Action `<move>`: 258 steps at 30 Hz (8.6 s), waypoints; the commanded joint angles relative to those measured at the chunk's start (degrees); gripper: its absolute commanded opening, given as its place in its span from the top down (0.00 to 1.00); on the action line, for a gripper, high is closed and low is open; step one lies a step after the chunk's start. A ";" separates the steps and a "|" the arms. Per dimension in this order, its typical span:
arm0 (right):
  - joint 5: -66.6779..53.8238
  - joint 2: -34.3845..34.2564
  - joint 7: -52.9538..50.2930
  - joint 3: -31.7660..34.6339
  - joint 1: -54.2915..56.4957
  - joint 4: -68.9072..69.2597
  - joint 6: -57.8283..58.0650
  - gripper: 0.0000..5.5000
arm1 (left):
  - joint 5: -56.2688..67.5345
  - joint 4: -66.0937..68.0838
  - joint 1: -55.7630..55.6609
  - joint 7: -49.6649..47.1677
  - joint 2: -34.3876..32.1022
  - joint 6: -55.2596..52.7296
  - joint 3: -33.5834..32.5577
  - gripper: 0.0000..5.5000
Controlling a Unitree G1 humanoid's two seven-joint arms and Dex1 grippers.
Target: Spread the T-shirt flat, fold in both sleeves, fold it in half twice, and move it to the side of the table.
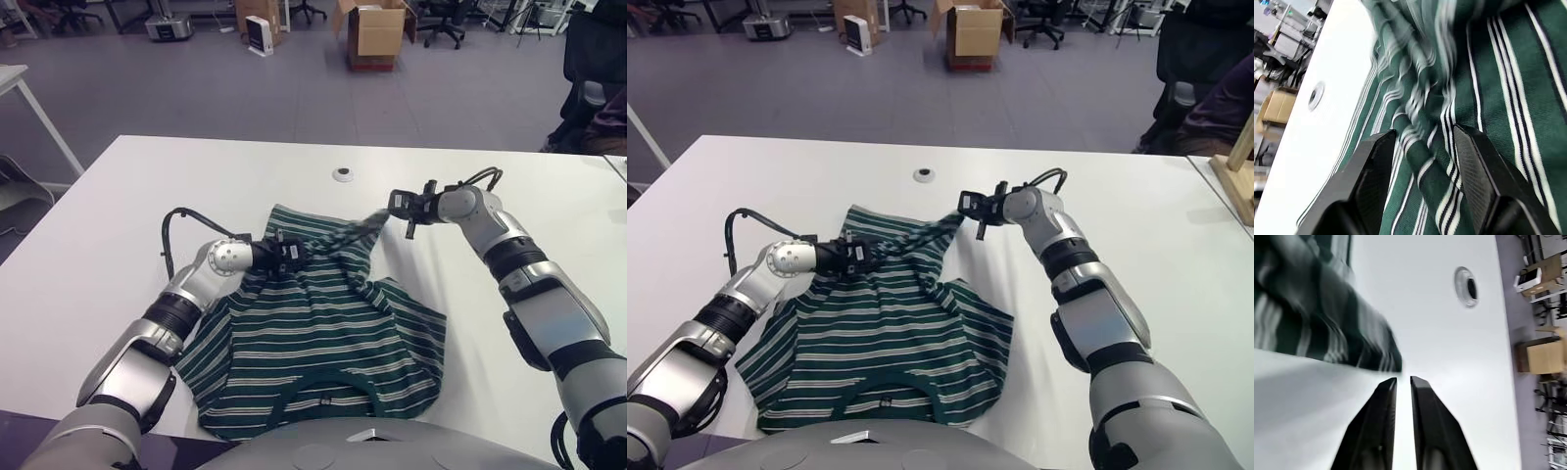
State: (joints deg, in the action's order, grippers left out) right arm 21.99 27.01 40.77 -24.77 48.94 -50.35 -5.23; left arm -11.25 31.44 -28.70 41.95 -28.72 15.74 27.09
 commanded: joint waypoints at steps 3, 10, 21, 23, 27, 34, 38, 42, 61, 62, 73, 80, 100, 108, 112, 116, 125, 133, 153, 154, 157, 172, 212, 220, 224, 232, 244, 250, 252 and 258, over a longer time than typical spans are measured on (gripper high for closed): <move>1.17 -0.26 -9.88 3.19 1.11 1.19 1.50 0.70 | 2.98 0.70 2.82 4.17 1.93 -6.52 -2.35 0.60; -26.14 -1.56 15.46 10.67 -16.54 33.22 11.31 0.53 | 11.51 10.55 -9.05 3.97 2.28 -10.61 -15.04 0.60; -20.36 11.46 29.73 -1.17 -32.06 39.24 9.82 0.53 | -3.09 38.41 -14.99 -3.56 5.90 -9.89 -7.22 0.60; -21.07 12.99 31.38 -1.53 -32.83 39.10 9.90 0.53 | -3.22 41.29 -16.69 -7.56 6.02 -10.69 -8.10 0.60; -26.27 14.80 32.87 1.27 -35.21 43.47 15.52 0.53 | 2.83 42.50 -21.29 -12.37 7.60 -5.91 -16.25 0.60; -39.41 9.39 26.76 14.74 -27.00 46.05 27.63 0.53 | 7.26 34.71 -19.76 -2.61 0.79 3.77 -22.41 0.60; -33.01 -1.46 10.80 15.59 -16.56 24.78 23.71 0.53 | 14.38 0.50 -1.19 12.95 -3.42 -3.59 -19.63 0.60; -24.61 -8.41 -1.02 11.83 -9.06 1.26 16.46 0.53 | 21.11 -30.80 19.86 19.26 -11.75 -15.93 -20.32 0.60; -11.21 -2.45 -28.73 14.15 1.11 -23.09 -6.38 0.53 | 26.81 -49.22 43.47 -6.72 -4.66 -49.26 -33.42 0.60; -13.18 -2.56 -28.42 16.52 2.00 -22.38 -7.60 0.53 | 27.73 -48.33 43.37 -7.57 -3.16 -50.27 -33.64 0.60; -21.66 3.01 -24.62 27.99 -12.44 -4.19 -6.17 0.52 | 43.19 -49.97 45.99 -11.28 5.89 -63.56 -39.13 0.91; -21.25 -0.87 -24.89 26.99 -16.79 5.89 -0.74 0.52 | 40.78 -44.37 43.78 -14.36 7.20 -61.66 -35.67 0.91; -74.67 -2.67 -6.48 59.02 -75.60 61.06 42.22 0.52 | 43.59 -66.97 46.20 -20.11 9.14 -56.34 -33.66 1.00; -68.20 -4.71 -5.34 49.57 -76.51 55.45 42.73 0.52 | 30.98 -68.38 44.03 -21.76 4.39 -55.54 -18.70 1.00; -70.01 -6.82 -9.19 48.02 -73.59 56.53 44.61 0.56 | 26.18 -65.76 41.90 -21.86 3.39 -54.90 -14.45 1.00; -71.80 -7.73 -11.31 48.41 -73.12 58.10 45.34 0.67 | 24.24 -63.79 41.91 -21.40 4.20 -54.26 -10.51 1.00; -73.45 -7.97 -10.63 48.20 -72.59 60.98 44.38 0.96 | 22.40 -62.75 42.68 -19.68 2.58 -53.33 -9.05 0.87; -73.95 -7.19 -10.93 52.64 -72.10 60.11 41.56 1.00 | 25.75 -68.97 43.11 -17.63 3.43 -51.43 -12.47 0.66; -64.29 -1.77 -5.07 51.15 -74.49 55.97 38.24 0.57 | 19.26 -65.73 45.21 -19.78 4.17 -45.36 -14.07 0.52; -63.60 -1.46 -4.54 49.77 -75.16 56.31 38.95 0.54 | 19.22 -65.60 45.26 -19.78 4.34 -45.32 -13.99 0.52; -62.35 -1.94 -4.62 46.75 -75.85 56.57 40.30 0.54 | 18.91 -65.38 45.11 -19.81 4.60 -45.36 -13.64 0.52; -68.92 -5.50 -8.15 46.99 -71.82 61.13 42.13 0.95 | 17.22 -64.01 44.12 -19.78 4.89 -45.99 -12.80 0.52; -25.16 29.22 27.30 21.03 -65.00 60.98 -7.65 0.37 | 3.82 -50.09 38.68 13.60 -24.70 -9.69 -11.11 0.30; -24.18 27.44 25.91 17.49 -61.85 57.46 -8.97 0.54 | 3.10 -44.11 35.43 14.48 -23.42 -8.05 -7.89 0.55; -24.41 27.84 26.07 16.94 -61.70 57.45 -8.48 0.66 | 3.47 -42.50 34.77 14.97 -23.16 -7.19 -6.93 0.66; -28.51 28.60 29.88 15.72 -58.35 57.62 -2.23 0.93 | 7.43 -41.05 32.25 17.88 -22.96 -8.62 -6.27 0.92; -66.85 54.62 51.72 21.25 -45.56 64.54 24.50 0.99 | 64.60 -64.42 30.38 36.41 -37.50 -47.15 -25.63 1.00; -48.29 27.39 51.71 0.83 -5.03 26.69 23.97 0.99 | 46.84 -26.90 4.70 37.23 -21.68 -42.42 -14.24 1.00; -42.84 21.58 51.68 -1.97 -0.06 15.98 20.39 0.99 | 41.93 -15.83 0.58 37.15 -16.83 -38.45 -12.26 1.00; -26.77 5.69 34.91 -2.65 8.14 -13.95 5.99 0.99 | 27.81 16.76 -8.60 27.37 -3.56 -19.13 -11.76 1.00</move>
State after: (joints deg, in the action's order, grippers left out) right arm -10.40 37.00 83.38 -27.53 53.14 -55.31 6.19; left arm 22.34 37.81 -33.31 73.45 -36.72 -11.18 15.22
